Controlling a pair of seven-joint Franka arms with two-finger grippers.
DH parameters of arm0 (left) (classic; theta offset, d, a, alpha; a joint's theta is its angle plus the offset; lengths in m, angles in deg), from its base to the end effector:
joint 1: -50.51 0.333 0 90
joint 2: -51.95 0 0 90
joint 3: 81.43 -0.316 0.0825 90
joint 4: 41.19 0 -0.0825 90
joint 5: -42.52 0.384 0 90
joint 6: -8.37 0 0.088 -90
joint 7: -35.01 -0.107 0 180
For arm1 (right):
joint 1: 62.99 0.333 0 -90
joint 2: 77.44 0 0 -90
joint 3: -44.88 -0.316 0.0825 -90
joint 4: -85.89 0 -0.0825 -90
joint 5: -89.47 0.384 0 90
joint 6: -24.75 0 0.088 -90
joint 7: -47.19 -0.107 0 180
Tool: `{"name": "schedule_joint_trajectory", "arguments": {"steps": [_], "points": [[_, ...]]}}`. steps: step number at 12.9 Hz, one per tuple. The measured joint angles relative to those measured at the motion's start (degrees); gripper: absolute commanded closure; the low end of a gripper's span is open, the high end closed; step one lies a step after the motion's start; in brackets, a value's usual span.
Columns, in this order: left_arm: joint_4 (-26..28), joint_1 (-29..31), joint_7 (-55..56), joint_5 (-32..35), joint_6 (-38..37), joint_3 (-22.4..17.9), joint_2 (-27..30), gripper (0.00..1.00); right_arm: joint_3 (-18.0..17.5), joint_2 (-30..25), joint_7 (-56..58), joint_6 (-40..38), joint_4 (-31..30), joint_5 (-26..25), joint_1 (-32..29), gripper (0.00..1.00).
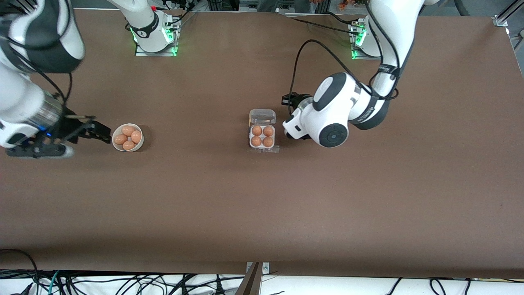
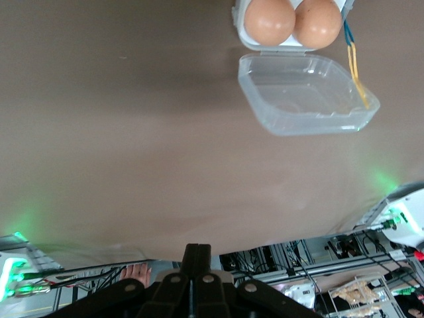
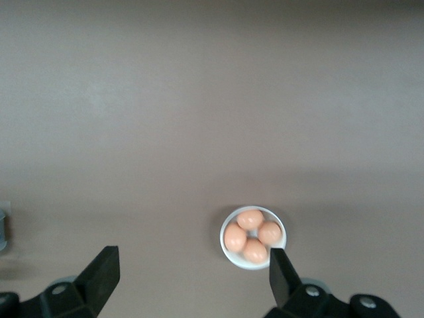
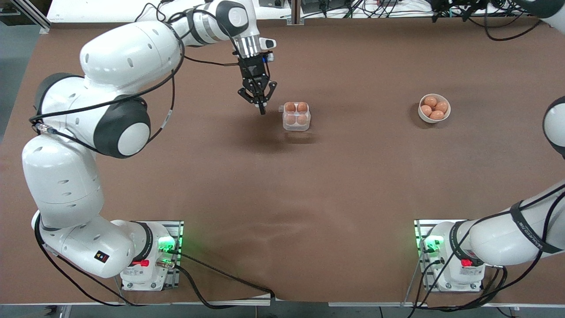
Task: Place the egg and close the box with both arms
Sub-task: 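Push the clear carton lid shut over the eggs with the left gripper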
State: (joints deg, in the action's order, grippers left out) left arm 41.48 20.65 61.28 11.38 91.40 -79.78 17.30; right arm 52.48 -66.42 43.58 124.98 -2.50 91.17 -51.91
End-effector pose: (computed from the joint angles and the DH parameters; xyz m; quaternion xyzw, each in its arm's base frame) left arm 0.5216 -0.3871 0.3212 0.9194 0.0054 -0.3799 0.1015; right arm 0.6211 0.0472 0.5412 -1.0000 0.0023 -0.0079 0.0025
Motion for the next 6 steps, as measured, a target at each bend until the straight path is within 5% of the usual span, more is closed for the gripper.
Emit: {"name": "schedule_joint_trajectory", "arguments": {"steps": [6], "points": [[-0.4,-6.3,4.6,0.0,7.4,0.0,-4.6,1.00,-5.2,-11.0,0.0,-9.4,-1.9,0.0,-8.4,0.00]]}}
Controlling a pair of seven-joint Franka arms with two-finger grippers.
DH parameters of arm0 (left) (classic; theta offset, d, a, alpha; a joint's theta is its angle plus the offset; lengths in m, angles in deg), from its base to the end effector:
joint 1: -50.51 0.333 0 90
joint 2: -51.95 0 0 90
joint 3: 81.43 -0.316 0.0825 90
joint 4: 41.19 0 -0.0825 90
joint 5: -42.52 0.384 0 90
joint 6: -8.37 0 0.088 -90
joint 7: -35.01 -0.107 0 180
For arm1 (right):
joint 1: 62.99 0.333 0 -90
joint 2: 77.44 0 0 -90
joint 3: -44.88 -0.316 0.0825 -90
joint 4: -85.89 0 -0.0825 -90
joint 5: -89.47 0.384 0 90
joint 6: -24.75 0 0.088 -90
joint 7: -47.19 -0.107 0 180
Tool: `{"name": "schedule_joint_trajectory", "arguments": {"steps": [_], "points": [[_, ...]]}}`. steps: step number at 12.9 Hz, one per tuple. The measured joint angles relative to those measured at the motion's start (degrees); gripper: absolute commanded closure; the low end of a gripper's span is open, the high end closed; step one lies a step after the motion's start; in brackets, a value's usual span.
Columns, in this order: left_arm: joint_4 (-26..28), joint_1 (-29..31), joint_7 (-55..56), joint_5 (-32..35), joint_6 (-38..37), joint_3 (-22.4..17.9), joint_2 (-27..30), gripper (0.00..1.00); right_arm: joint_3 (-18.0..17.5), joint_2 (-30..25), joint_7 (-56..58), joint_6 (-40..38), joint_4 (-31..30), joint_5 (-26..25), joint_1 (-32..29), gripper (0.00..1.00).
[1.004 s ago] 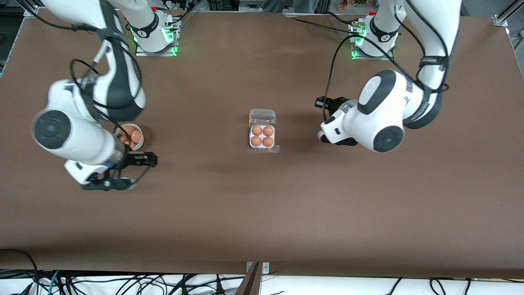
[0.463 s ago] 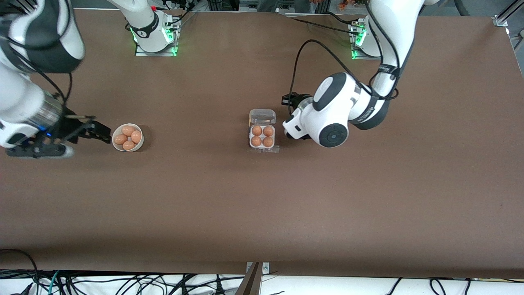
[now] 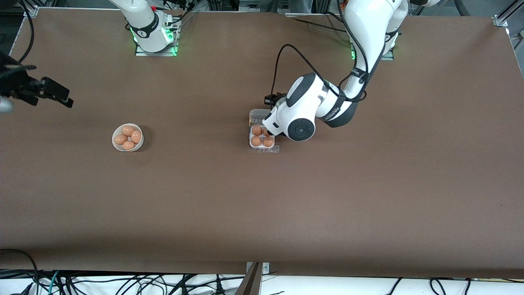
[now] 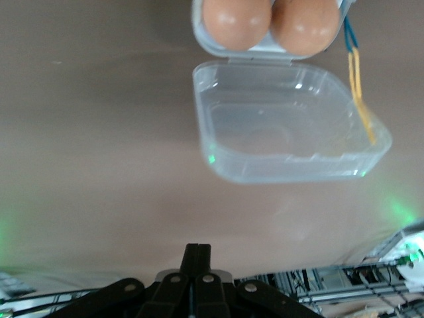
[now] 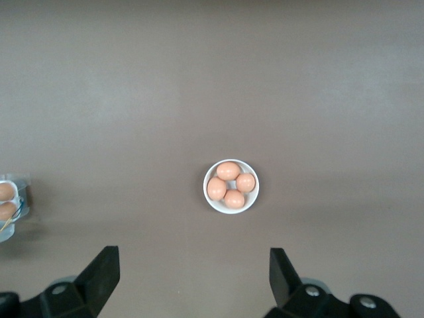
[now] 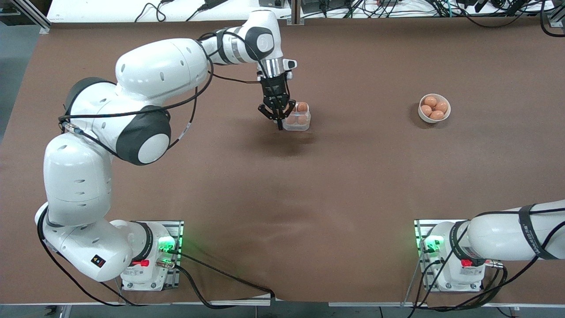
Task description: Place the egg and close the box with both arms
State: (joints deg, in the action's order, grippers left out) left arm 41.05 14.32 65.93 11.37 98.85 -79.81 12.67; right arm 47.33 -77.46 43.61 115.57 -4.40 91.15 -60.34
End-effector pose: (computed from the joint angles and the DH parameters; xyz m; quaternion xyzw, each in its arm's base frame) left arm 0.4920 -0.4474 0.2721 0.9284 0.0189 -0.3634 0.0753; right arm 0.5558 0.0050 0.6236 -0.9994 0.0296 -0.0043 0.0148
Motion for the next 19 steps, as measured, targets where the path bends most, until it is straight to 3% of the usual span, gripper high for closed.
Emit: {"name": "schedule_joint_trajectory", "arguments": {"steps": [2,4,14,16,18,19], "points": [[-0.1,-1.2,1.3,0.0,2.6,0.0,-0.7,1.00,-3.3,-0.7,0.0,0.1,-0.3,-0.1,-2.2,0.00],[-0.1,-2.1,2.7,0.0,3.4,0.0,-1.4,1.00,-4.5,-0.7,0.0,1.8,-0.8,-0.1,-3.2,0.00],[-1.8,-1.9,4.6,0.0,14.3,-2.5,-2.4,0.98,-4.9,0.8,1.7,8.0,-3.1,-0.1,-4.6,0.00],[-4.2,-0.1,4.6,0.0,14.4,-3.0,-2.4,0.83,-4.9,1.0,1.7,8.1,-3.1,-0.1,-4.6,0.00],[-6.1,1.8,4.6,4.1,13.9,-3.8,-2.2,0.55,-4.9,1.0,1.7,8.2,-3.1,-0.1,-4.6,0.00],[-7.0,2.8,4.6,8.1,12.5,-4.1,-1.9,0.35,-4.9,1.0,1.7,8.2,-3.1,-0.1,-4.6,0.00]]}}
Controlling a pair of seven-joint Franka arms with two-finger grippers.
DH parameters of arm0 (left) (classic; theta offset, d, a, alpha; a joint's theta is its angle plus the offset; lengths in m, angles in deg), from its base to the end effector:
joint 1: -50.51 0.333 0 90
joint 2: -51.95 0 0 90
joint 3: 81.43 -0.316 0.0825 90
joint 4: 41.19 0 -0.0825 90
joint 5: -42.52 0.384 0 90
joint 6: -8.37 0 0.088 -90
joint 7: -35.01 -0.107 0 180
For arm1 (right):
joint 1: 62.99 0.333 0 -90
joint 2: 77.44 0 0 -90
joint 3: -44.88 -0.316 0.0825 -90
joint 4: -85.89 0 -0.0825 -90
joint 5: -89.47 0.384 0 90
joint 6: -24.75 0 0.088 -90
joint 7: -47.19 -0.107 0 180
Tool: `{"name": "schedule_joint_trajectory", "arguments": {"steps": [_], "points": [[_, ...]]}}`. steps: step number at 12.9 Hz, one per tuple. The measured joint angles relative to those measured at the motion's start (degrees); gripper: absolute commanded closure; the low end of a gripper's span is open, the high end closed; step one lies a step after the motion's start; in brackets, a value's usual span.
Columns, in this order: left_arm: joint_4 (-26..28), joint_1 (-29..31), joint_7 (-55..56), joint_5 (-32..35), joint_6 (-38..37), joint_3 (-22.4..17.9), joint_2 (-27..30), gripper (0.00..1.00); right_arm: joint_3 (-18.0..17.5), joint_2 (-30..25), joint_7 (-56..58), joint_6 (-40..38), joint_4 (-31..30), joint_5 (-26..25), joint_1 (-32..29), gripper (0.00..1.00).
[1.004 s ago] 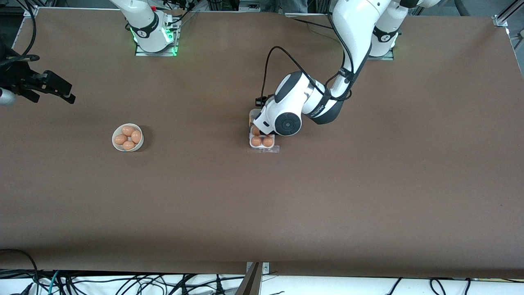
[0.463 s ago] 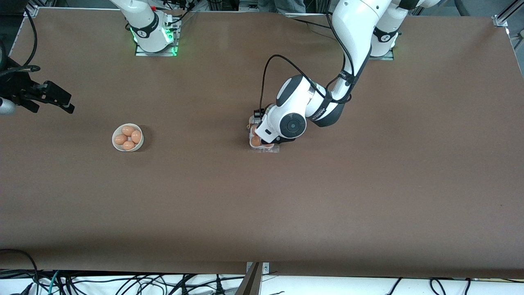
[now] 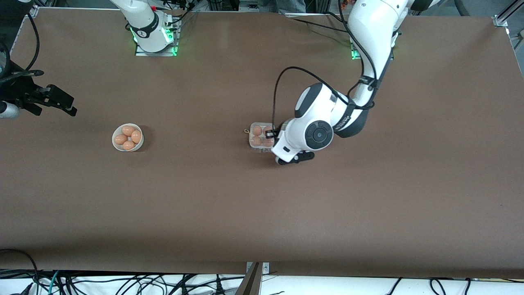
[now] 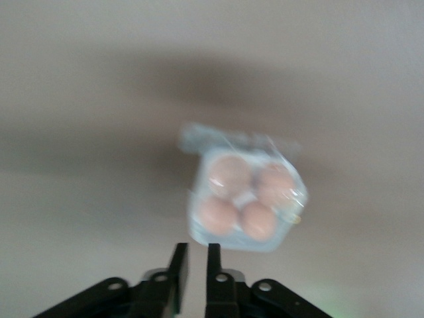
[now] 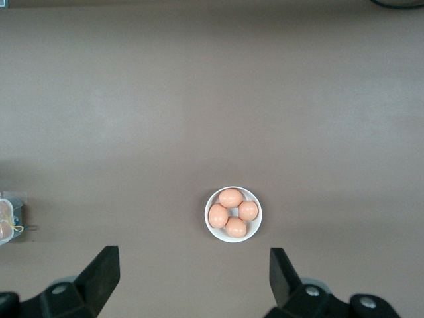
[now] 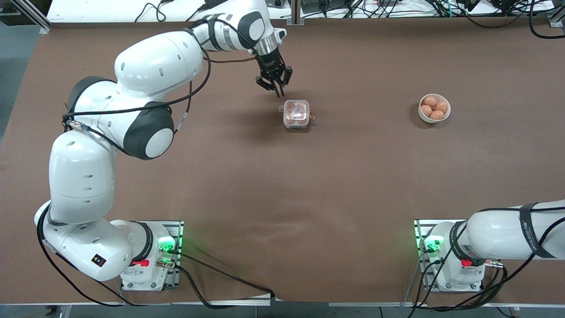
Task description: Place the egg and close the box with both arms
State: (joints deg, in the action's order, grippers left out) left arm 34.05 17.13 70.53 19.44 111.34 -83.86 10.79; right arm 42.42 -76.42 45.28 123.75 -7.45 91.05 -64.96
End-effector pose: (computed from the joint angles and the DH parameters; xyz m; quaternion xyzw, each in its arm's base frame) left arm 0.5920 -0.4013 0.3007 0.9727 0.1027 -0.1911 0.0830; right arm 0.5736 0.0072 0.6011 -0.9990 0.0140 -0.0402 0.0149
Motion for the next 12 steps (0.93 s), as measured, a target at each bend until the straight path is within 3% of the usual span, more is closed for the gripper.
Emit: {"name": "schedule_joint_trajectory", "arguments": {"steps": [2,6,8,12], "points": [[-2.8,3.1,-1.5,7.3,-5.1,-0.3,0.7,0.20,0.0,0.0,0.0,0.0,0.0,0.0,0.0,0.00],[-7.6,8.7,-10.2,20.6,-10.7,-1.0,2.8,0.10,0.0,0.0,0.0,0.0,0.0,0.0,0.0,0.00],[-8.1,11.7,-14.5,22.0,-10.8,-1.2,3.7,0.01,0.0,0.0,0.0,0.0,0.0,0.0,0.0,0.00],[-11.1,16.8,-17.6,23.6,-10.8,-1.8,5.1,0.00,0.0,0.0,0.0,0.0,0.0,0.0,0.0,0.00]]}}
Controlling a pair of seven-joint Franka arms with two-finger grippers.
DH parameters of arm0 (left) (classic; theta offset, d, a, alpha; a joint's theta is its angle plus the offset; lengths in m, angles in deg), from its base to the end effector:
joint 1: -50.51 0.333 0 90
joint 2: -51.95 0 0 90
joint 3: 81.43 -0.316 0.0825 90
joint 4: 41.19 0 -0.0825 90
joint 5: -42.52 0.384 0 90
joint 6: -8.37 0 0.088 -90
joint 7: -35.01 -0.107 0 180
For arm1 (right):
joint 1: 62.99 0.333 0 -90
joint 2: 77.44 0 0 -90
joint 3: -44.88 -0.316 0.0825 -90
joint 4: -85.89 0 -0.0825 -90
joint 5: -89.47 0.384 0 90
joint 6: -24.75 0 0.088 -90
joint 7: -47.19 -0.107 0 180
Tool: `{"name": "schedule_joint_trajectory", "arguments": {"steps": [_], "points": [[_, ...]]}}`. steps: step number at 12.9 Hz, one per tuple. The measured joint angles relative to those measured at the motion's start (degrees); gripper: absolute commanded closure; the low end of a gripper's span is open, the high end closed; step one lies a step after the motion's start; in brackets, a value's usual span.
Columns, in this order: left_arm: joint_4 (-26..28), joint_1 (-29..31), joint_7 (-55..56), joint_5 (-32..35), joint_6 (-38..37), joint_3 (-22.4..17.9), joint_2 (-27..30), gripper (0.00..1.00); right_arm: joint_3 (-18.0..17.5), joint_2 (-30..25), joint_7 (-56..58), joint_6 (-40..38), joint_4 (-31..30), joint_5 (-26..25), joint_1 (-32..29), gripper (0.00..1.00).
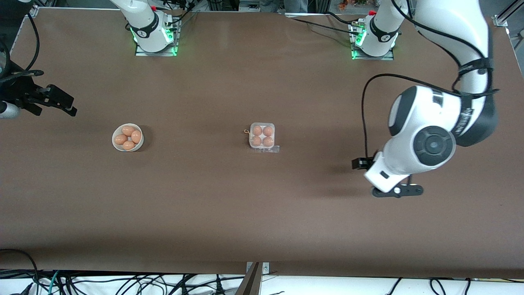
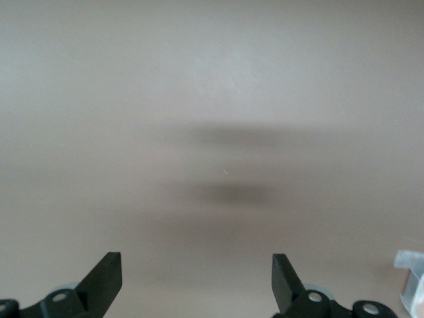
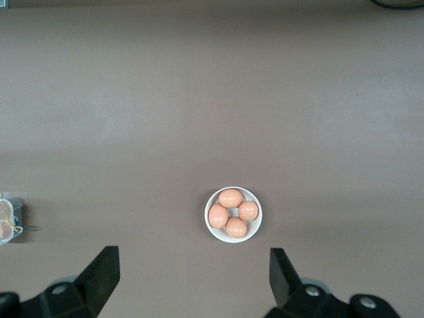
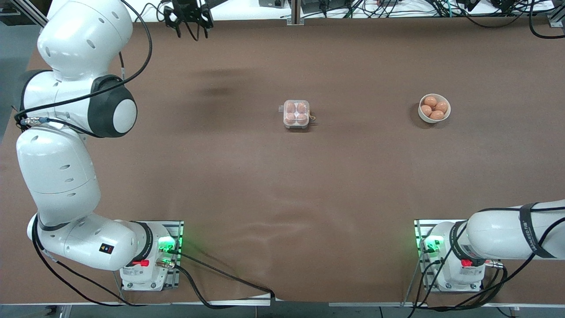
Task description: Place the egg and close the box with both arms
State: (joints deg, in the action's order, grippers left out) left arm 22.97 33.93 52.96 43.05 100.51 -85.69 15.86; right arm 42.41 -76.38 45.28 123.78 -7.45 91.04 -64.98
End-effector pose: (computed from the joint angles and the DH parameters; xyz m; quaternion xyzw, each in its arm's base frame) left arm 0.6977 -0.1664 0.4352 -0.9963 -0.0429 0.0604 0.0442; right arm 0.5738 0.0071 0.6007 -0.9990 0.0141 -0.0401 0.0148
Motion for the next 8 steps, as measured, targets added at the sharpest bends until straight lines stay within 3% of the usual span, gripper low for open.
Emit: {"name": "schedule_joint_trajectory", "arguments": {"steps": [5,8], "points": [[-0.5,6.9,-7.6,0.2,0.0,0.5,3.4,0.00,0.0,0.5,0.0,0.0,0.0,0.0,-0.1,0.00],[5.3,12.1,-12.8,0.2,4.6,1.8,8.0,0.00,0.0,0.6,0.0,0.0,0.0,-0.1,-0.1,0.00]]}}
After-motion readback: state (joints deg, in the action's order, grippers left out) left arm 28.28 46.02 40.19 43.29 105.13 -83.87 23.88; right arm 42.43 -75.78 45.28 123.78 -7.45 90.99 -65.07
